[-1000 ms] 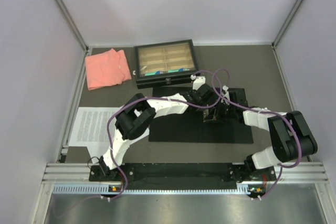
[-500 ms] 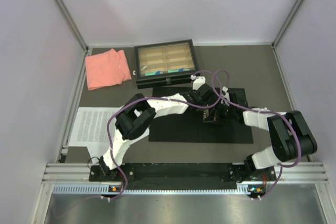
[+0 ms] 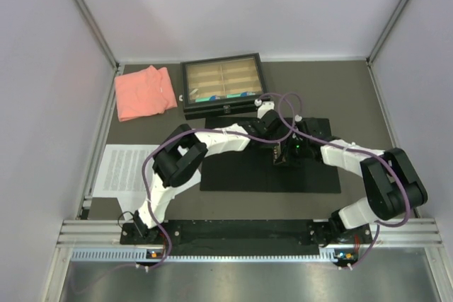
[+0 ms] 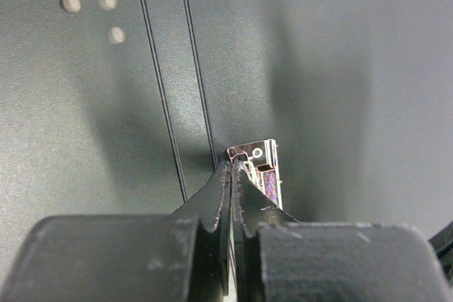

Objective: Put the files into the folder

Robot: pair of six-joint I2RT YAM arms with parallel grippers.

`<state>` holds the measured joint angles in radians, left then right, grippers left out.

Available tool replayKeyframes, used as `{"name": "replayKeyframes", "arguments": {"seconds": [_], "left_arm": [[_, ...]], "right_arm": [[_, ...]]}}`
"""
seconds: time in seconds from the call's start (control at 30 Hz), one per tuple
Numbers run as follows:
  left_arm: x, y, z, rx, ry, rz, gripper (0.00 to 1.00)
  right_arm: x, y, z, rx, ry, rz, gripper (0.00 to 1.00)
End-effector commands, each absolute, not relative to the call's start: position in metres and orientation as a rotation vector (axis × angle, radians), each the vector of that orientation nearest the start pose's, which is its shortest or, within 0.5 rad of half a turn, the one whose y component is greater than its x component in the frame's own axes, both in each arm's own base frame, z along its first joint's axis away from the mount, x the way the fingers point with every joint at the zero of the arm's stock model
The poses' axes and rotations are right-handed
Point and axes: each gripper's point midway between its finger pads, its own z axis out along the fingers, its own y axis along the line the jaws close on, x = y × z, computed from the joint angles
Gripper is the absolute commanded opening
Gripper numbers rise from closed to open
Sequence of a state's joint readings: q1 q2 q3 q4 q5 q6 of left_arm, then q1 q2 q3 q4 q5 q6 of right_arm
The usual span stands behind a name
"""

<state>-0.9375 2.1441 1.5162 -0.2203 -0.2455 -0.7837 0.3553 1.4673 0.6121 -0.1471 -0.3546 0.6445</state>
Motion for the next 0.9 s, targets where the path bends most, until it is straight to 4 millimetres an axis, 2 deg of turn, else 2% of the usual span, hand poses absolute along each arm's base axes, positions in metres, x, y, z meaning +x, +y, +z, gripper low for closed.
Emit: {"name": "replayKeyframes", "arguments": {"seconds": [0.0,0.13,0.27,0.3,0.37,0.43,0.47,0.57,0.87], "left_arm": [[0.313,-0.416,0.027,0.141,2.518,-0.544,0.00],[0.312,-0.403,0.022,0.127,2.532,-0.603,0.00],[0.311,-0.397,0.020,0.145,2.553,-0.633,0.00],[0.310,-0.397,0.019,0.155,2.555,-0.639,0.00],[0.309,-0.397,0.020,0.180,2.556,-0.645,0.00],[0.307,-0.395,0.019,0.180,2.557,-0.643,0.00],[0.307,-0.394,0.019,0.179,2.556,-0.640,0.00],[0.307,-0.395,0.022,0.177,2.539,-0.655,0.00],[0.307,-0.396,0.021,0.160,2.548,-0.663,0.00]], "right_arm": [[0.233,0.146,-0.026,0.362,2.805,0.342,0.00],[0.225,0.134,-0.046,0.465,2.821,0.209,0.00],[0.227,0.133,-0.047,0.469,2.804,0.196,0.00],[0.230,0.136,-0.042,0.461,2.790,0.225,0.00],[0.244,0.157,-0.019,0.383,2.734,0.383,0.00],[0.250,0.167,-0.003,0.353,2.718,0.455,0.00],[0.258,0.173,0.015,0.312,2.679,0.497,0.00],[0.267,0.183,0.040,0.261,2.643,0.557,0.00],[0.269,0.197,0.053,0.160,2.601,0.665,0.00]]}}
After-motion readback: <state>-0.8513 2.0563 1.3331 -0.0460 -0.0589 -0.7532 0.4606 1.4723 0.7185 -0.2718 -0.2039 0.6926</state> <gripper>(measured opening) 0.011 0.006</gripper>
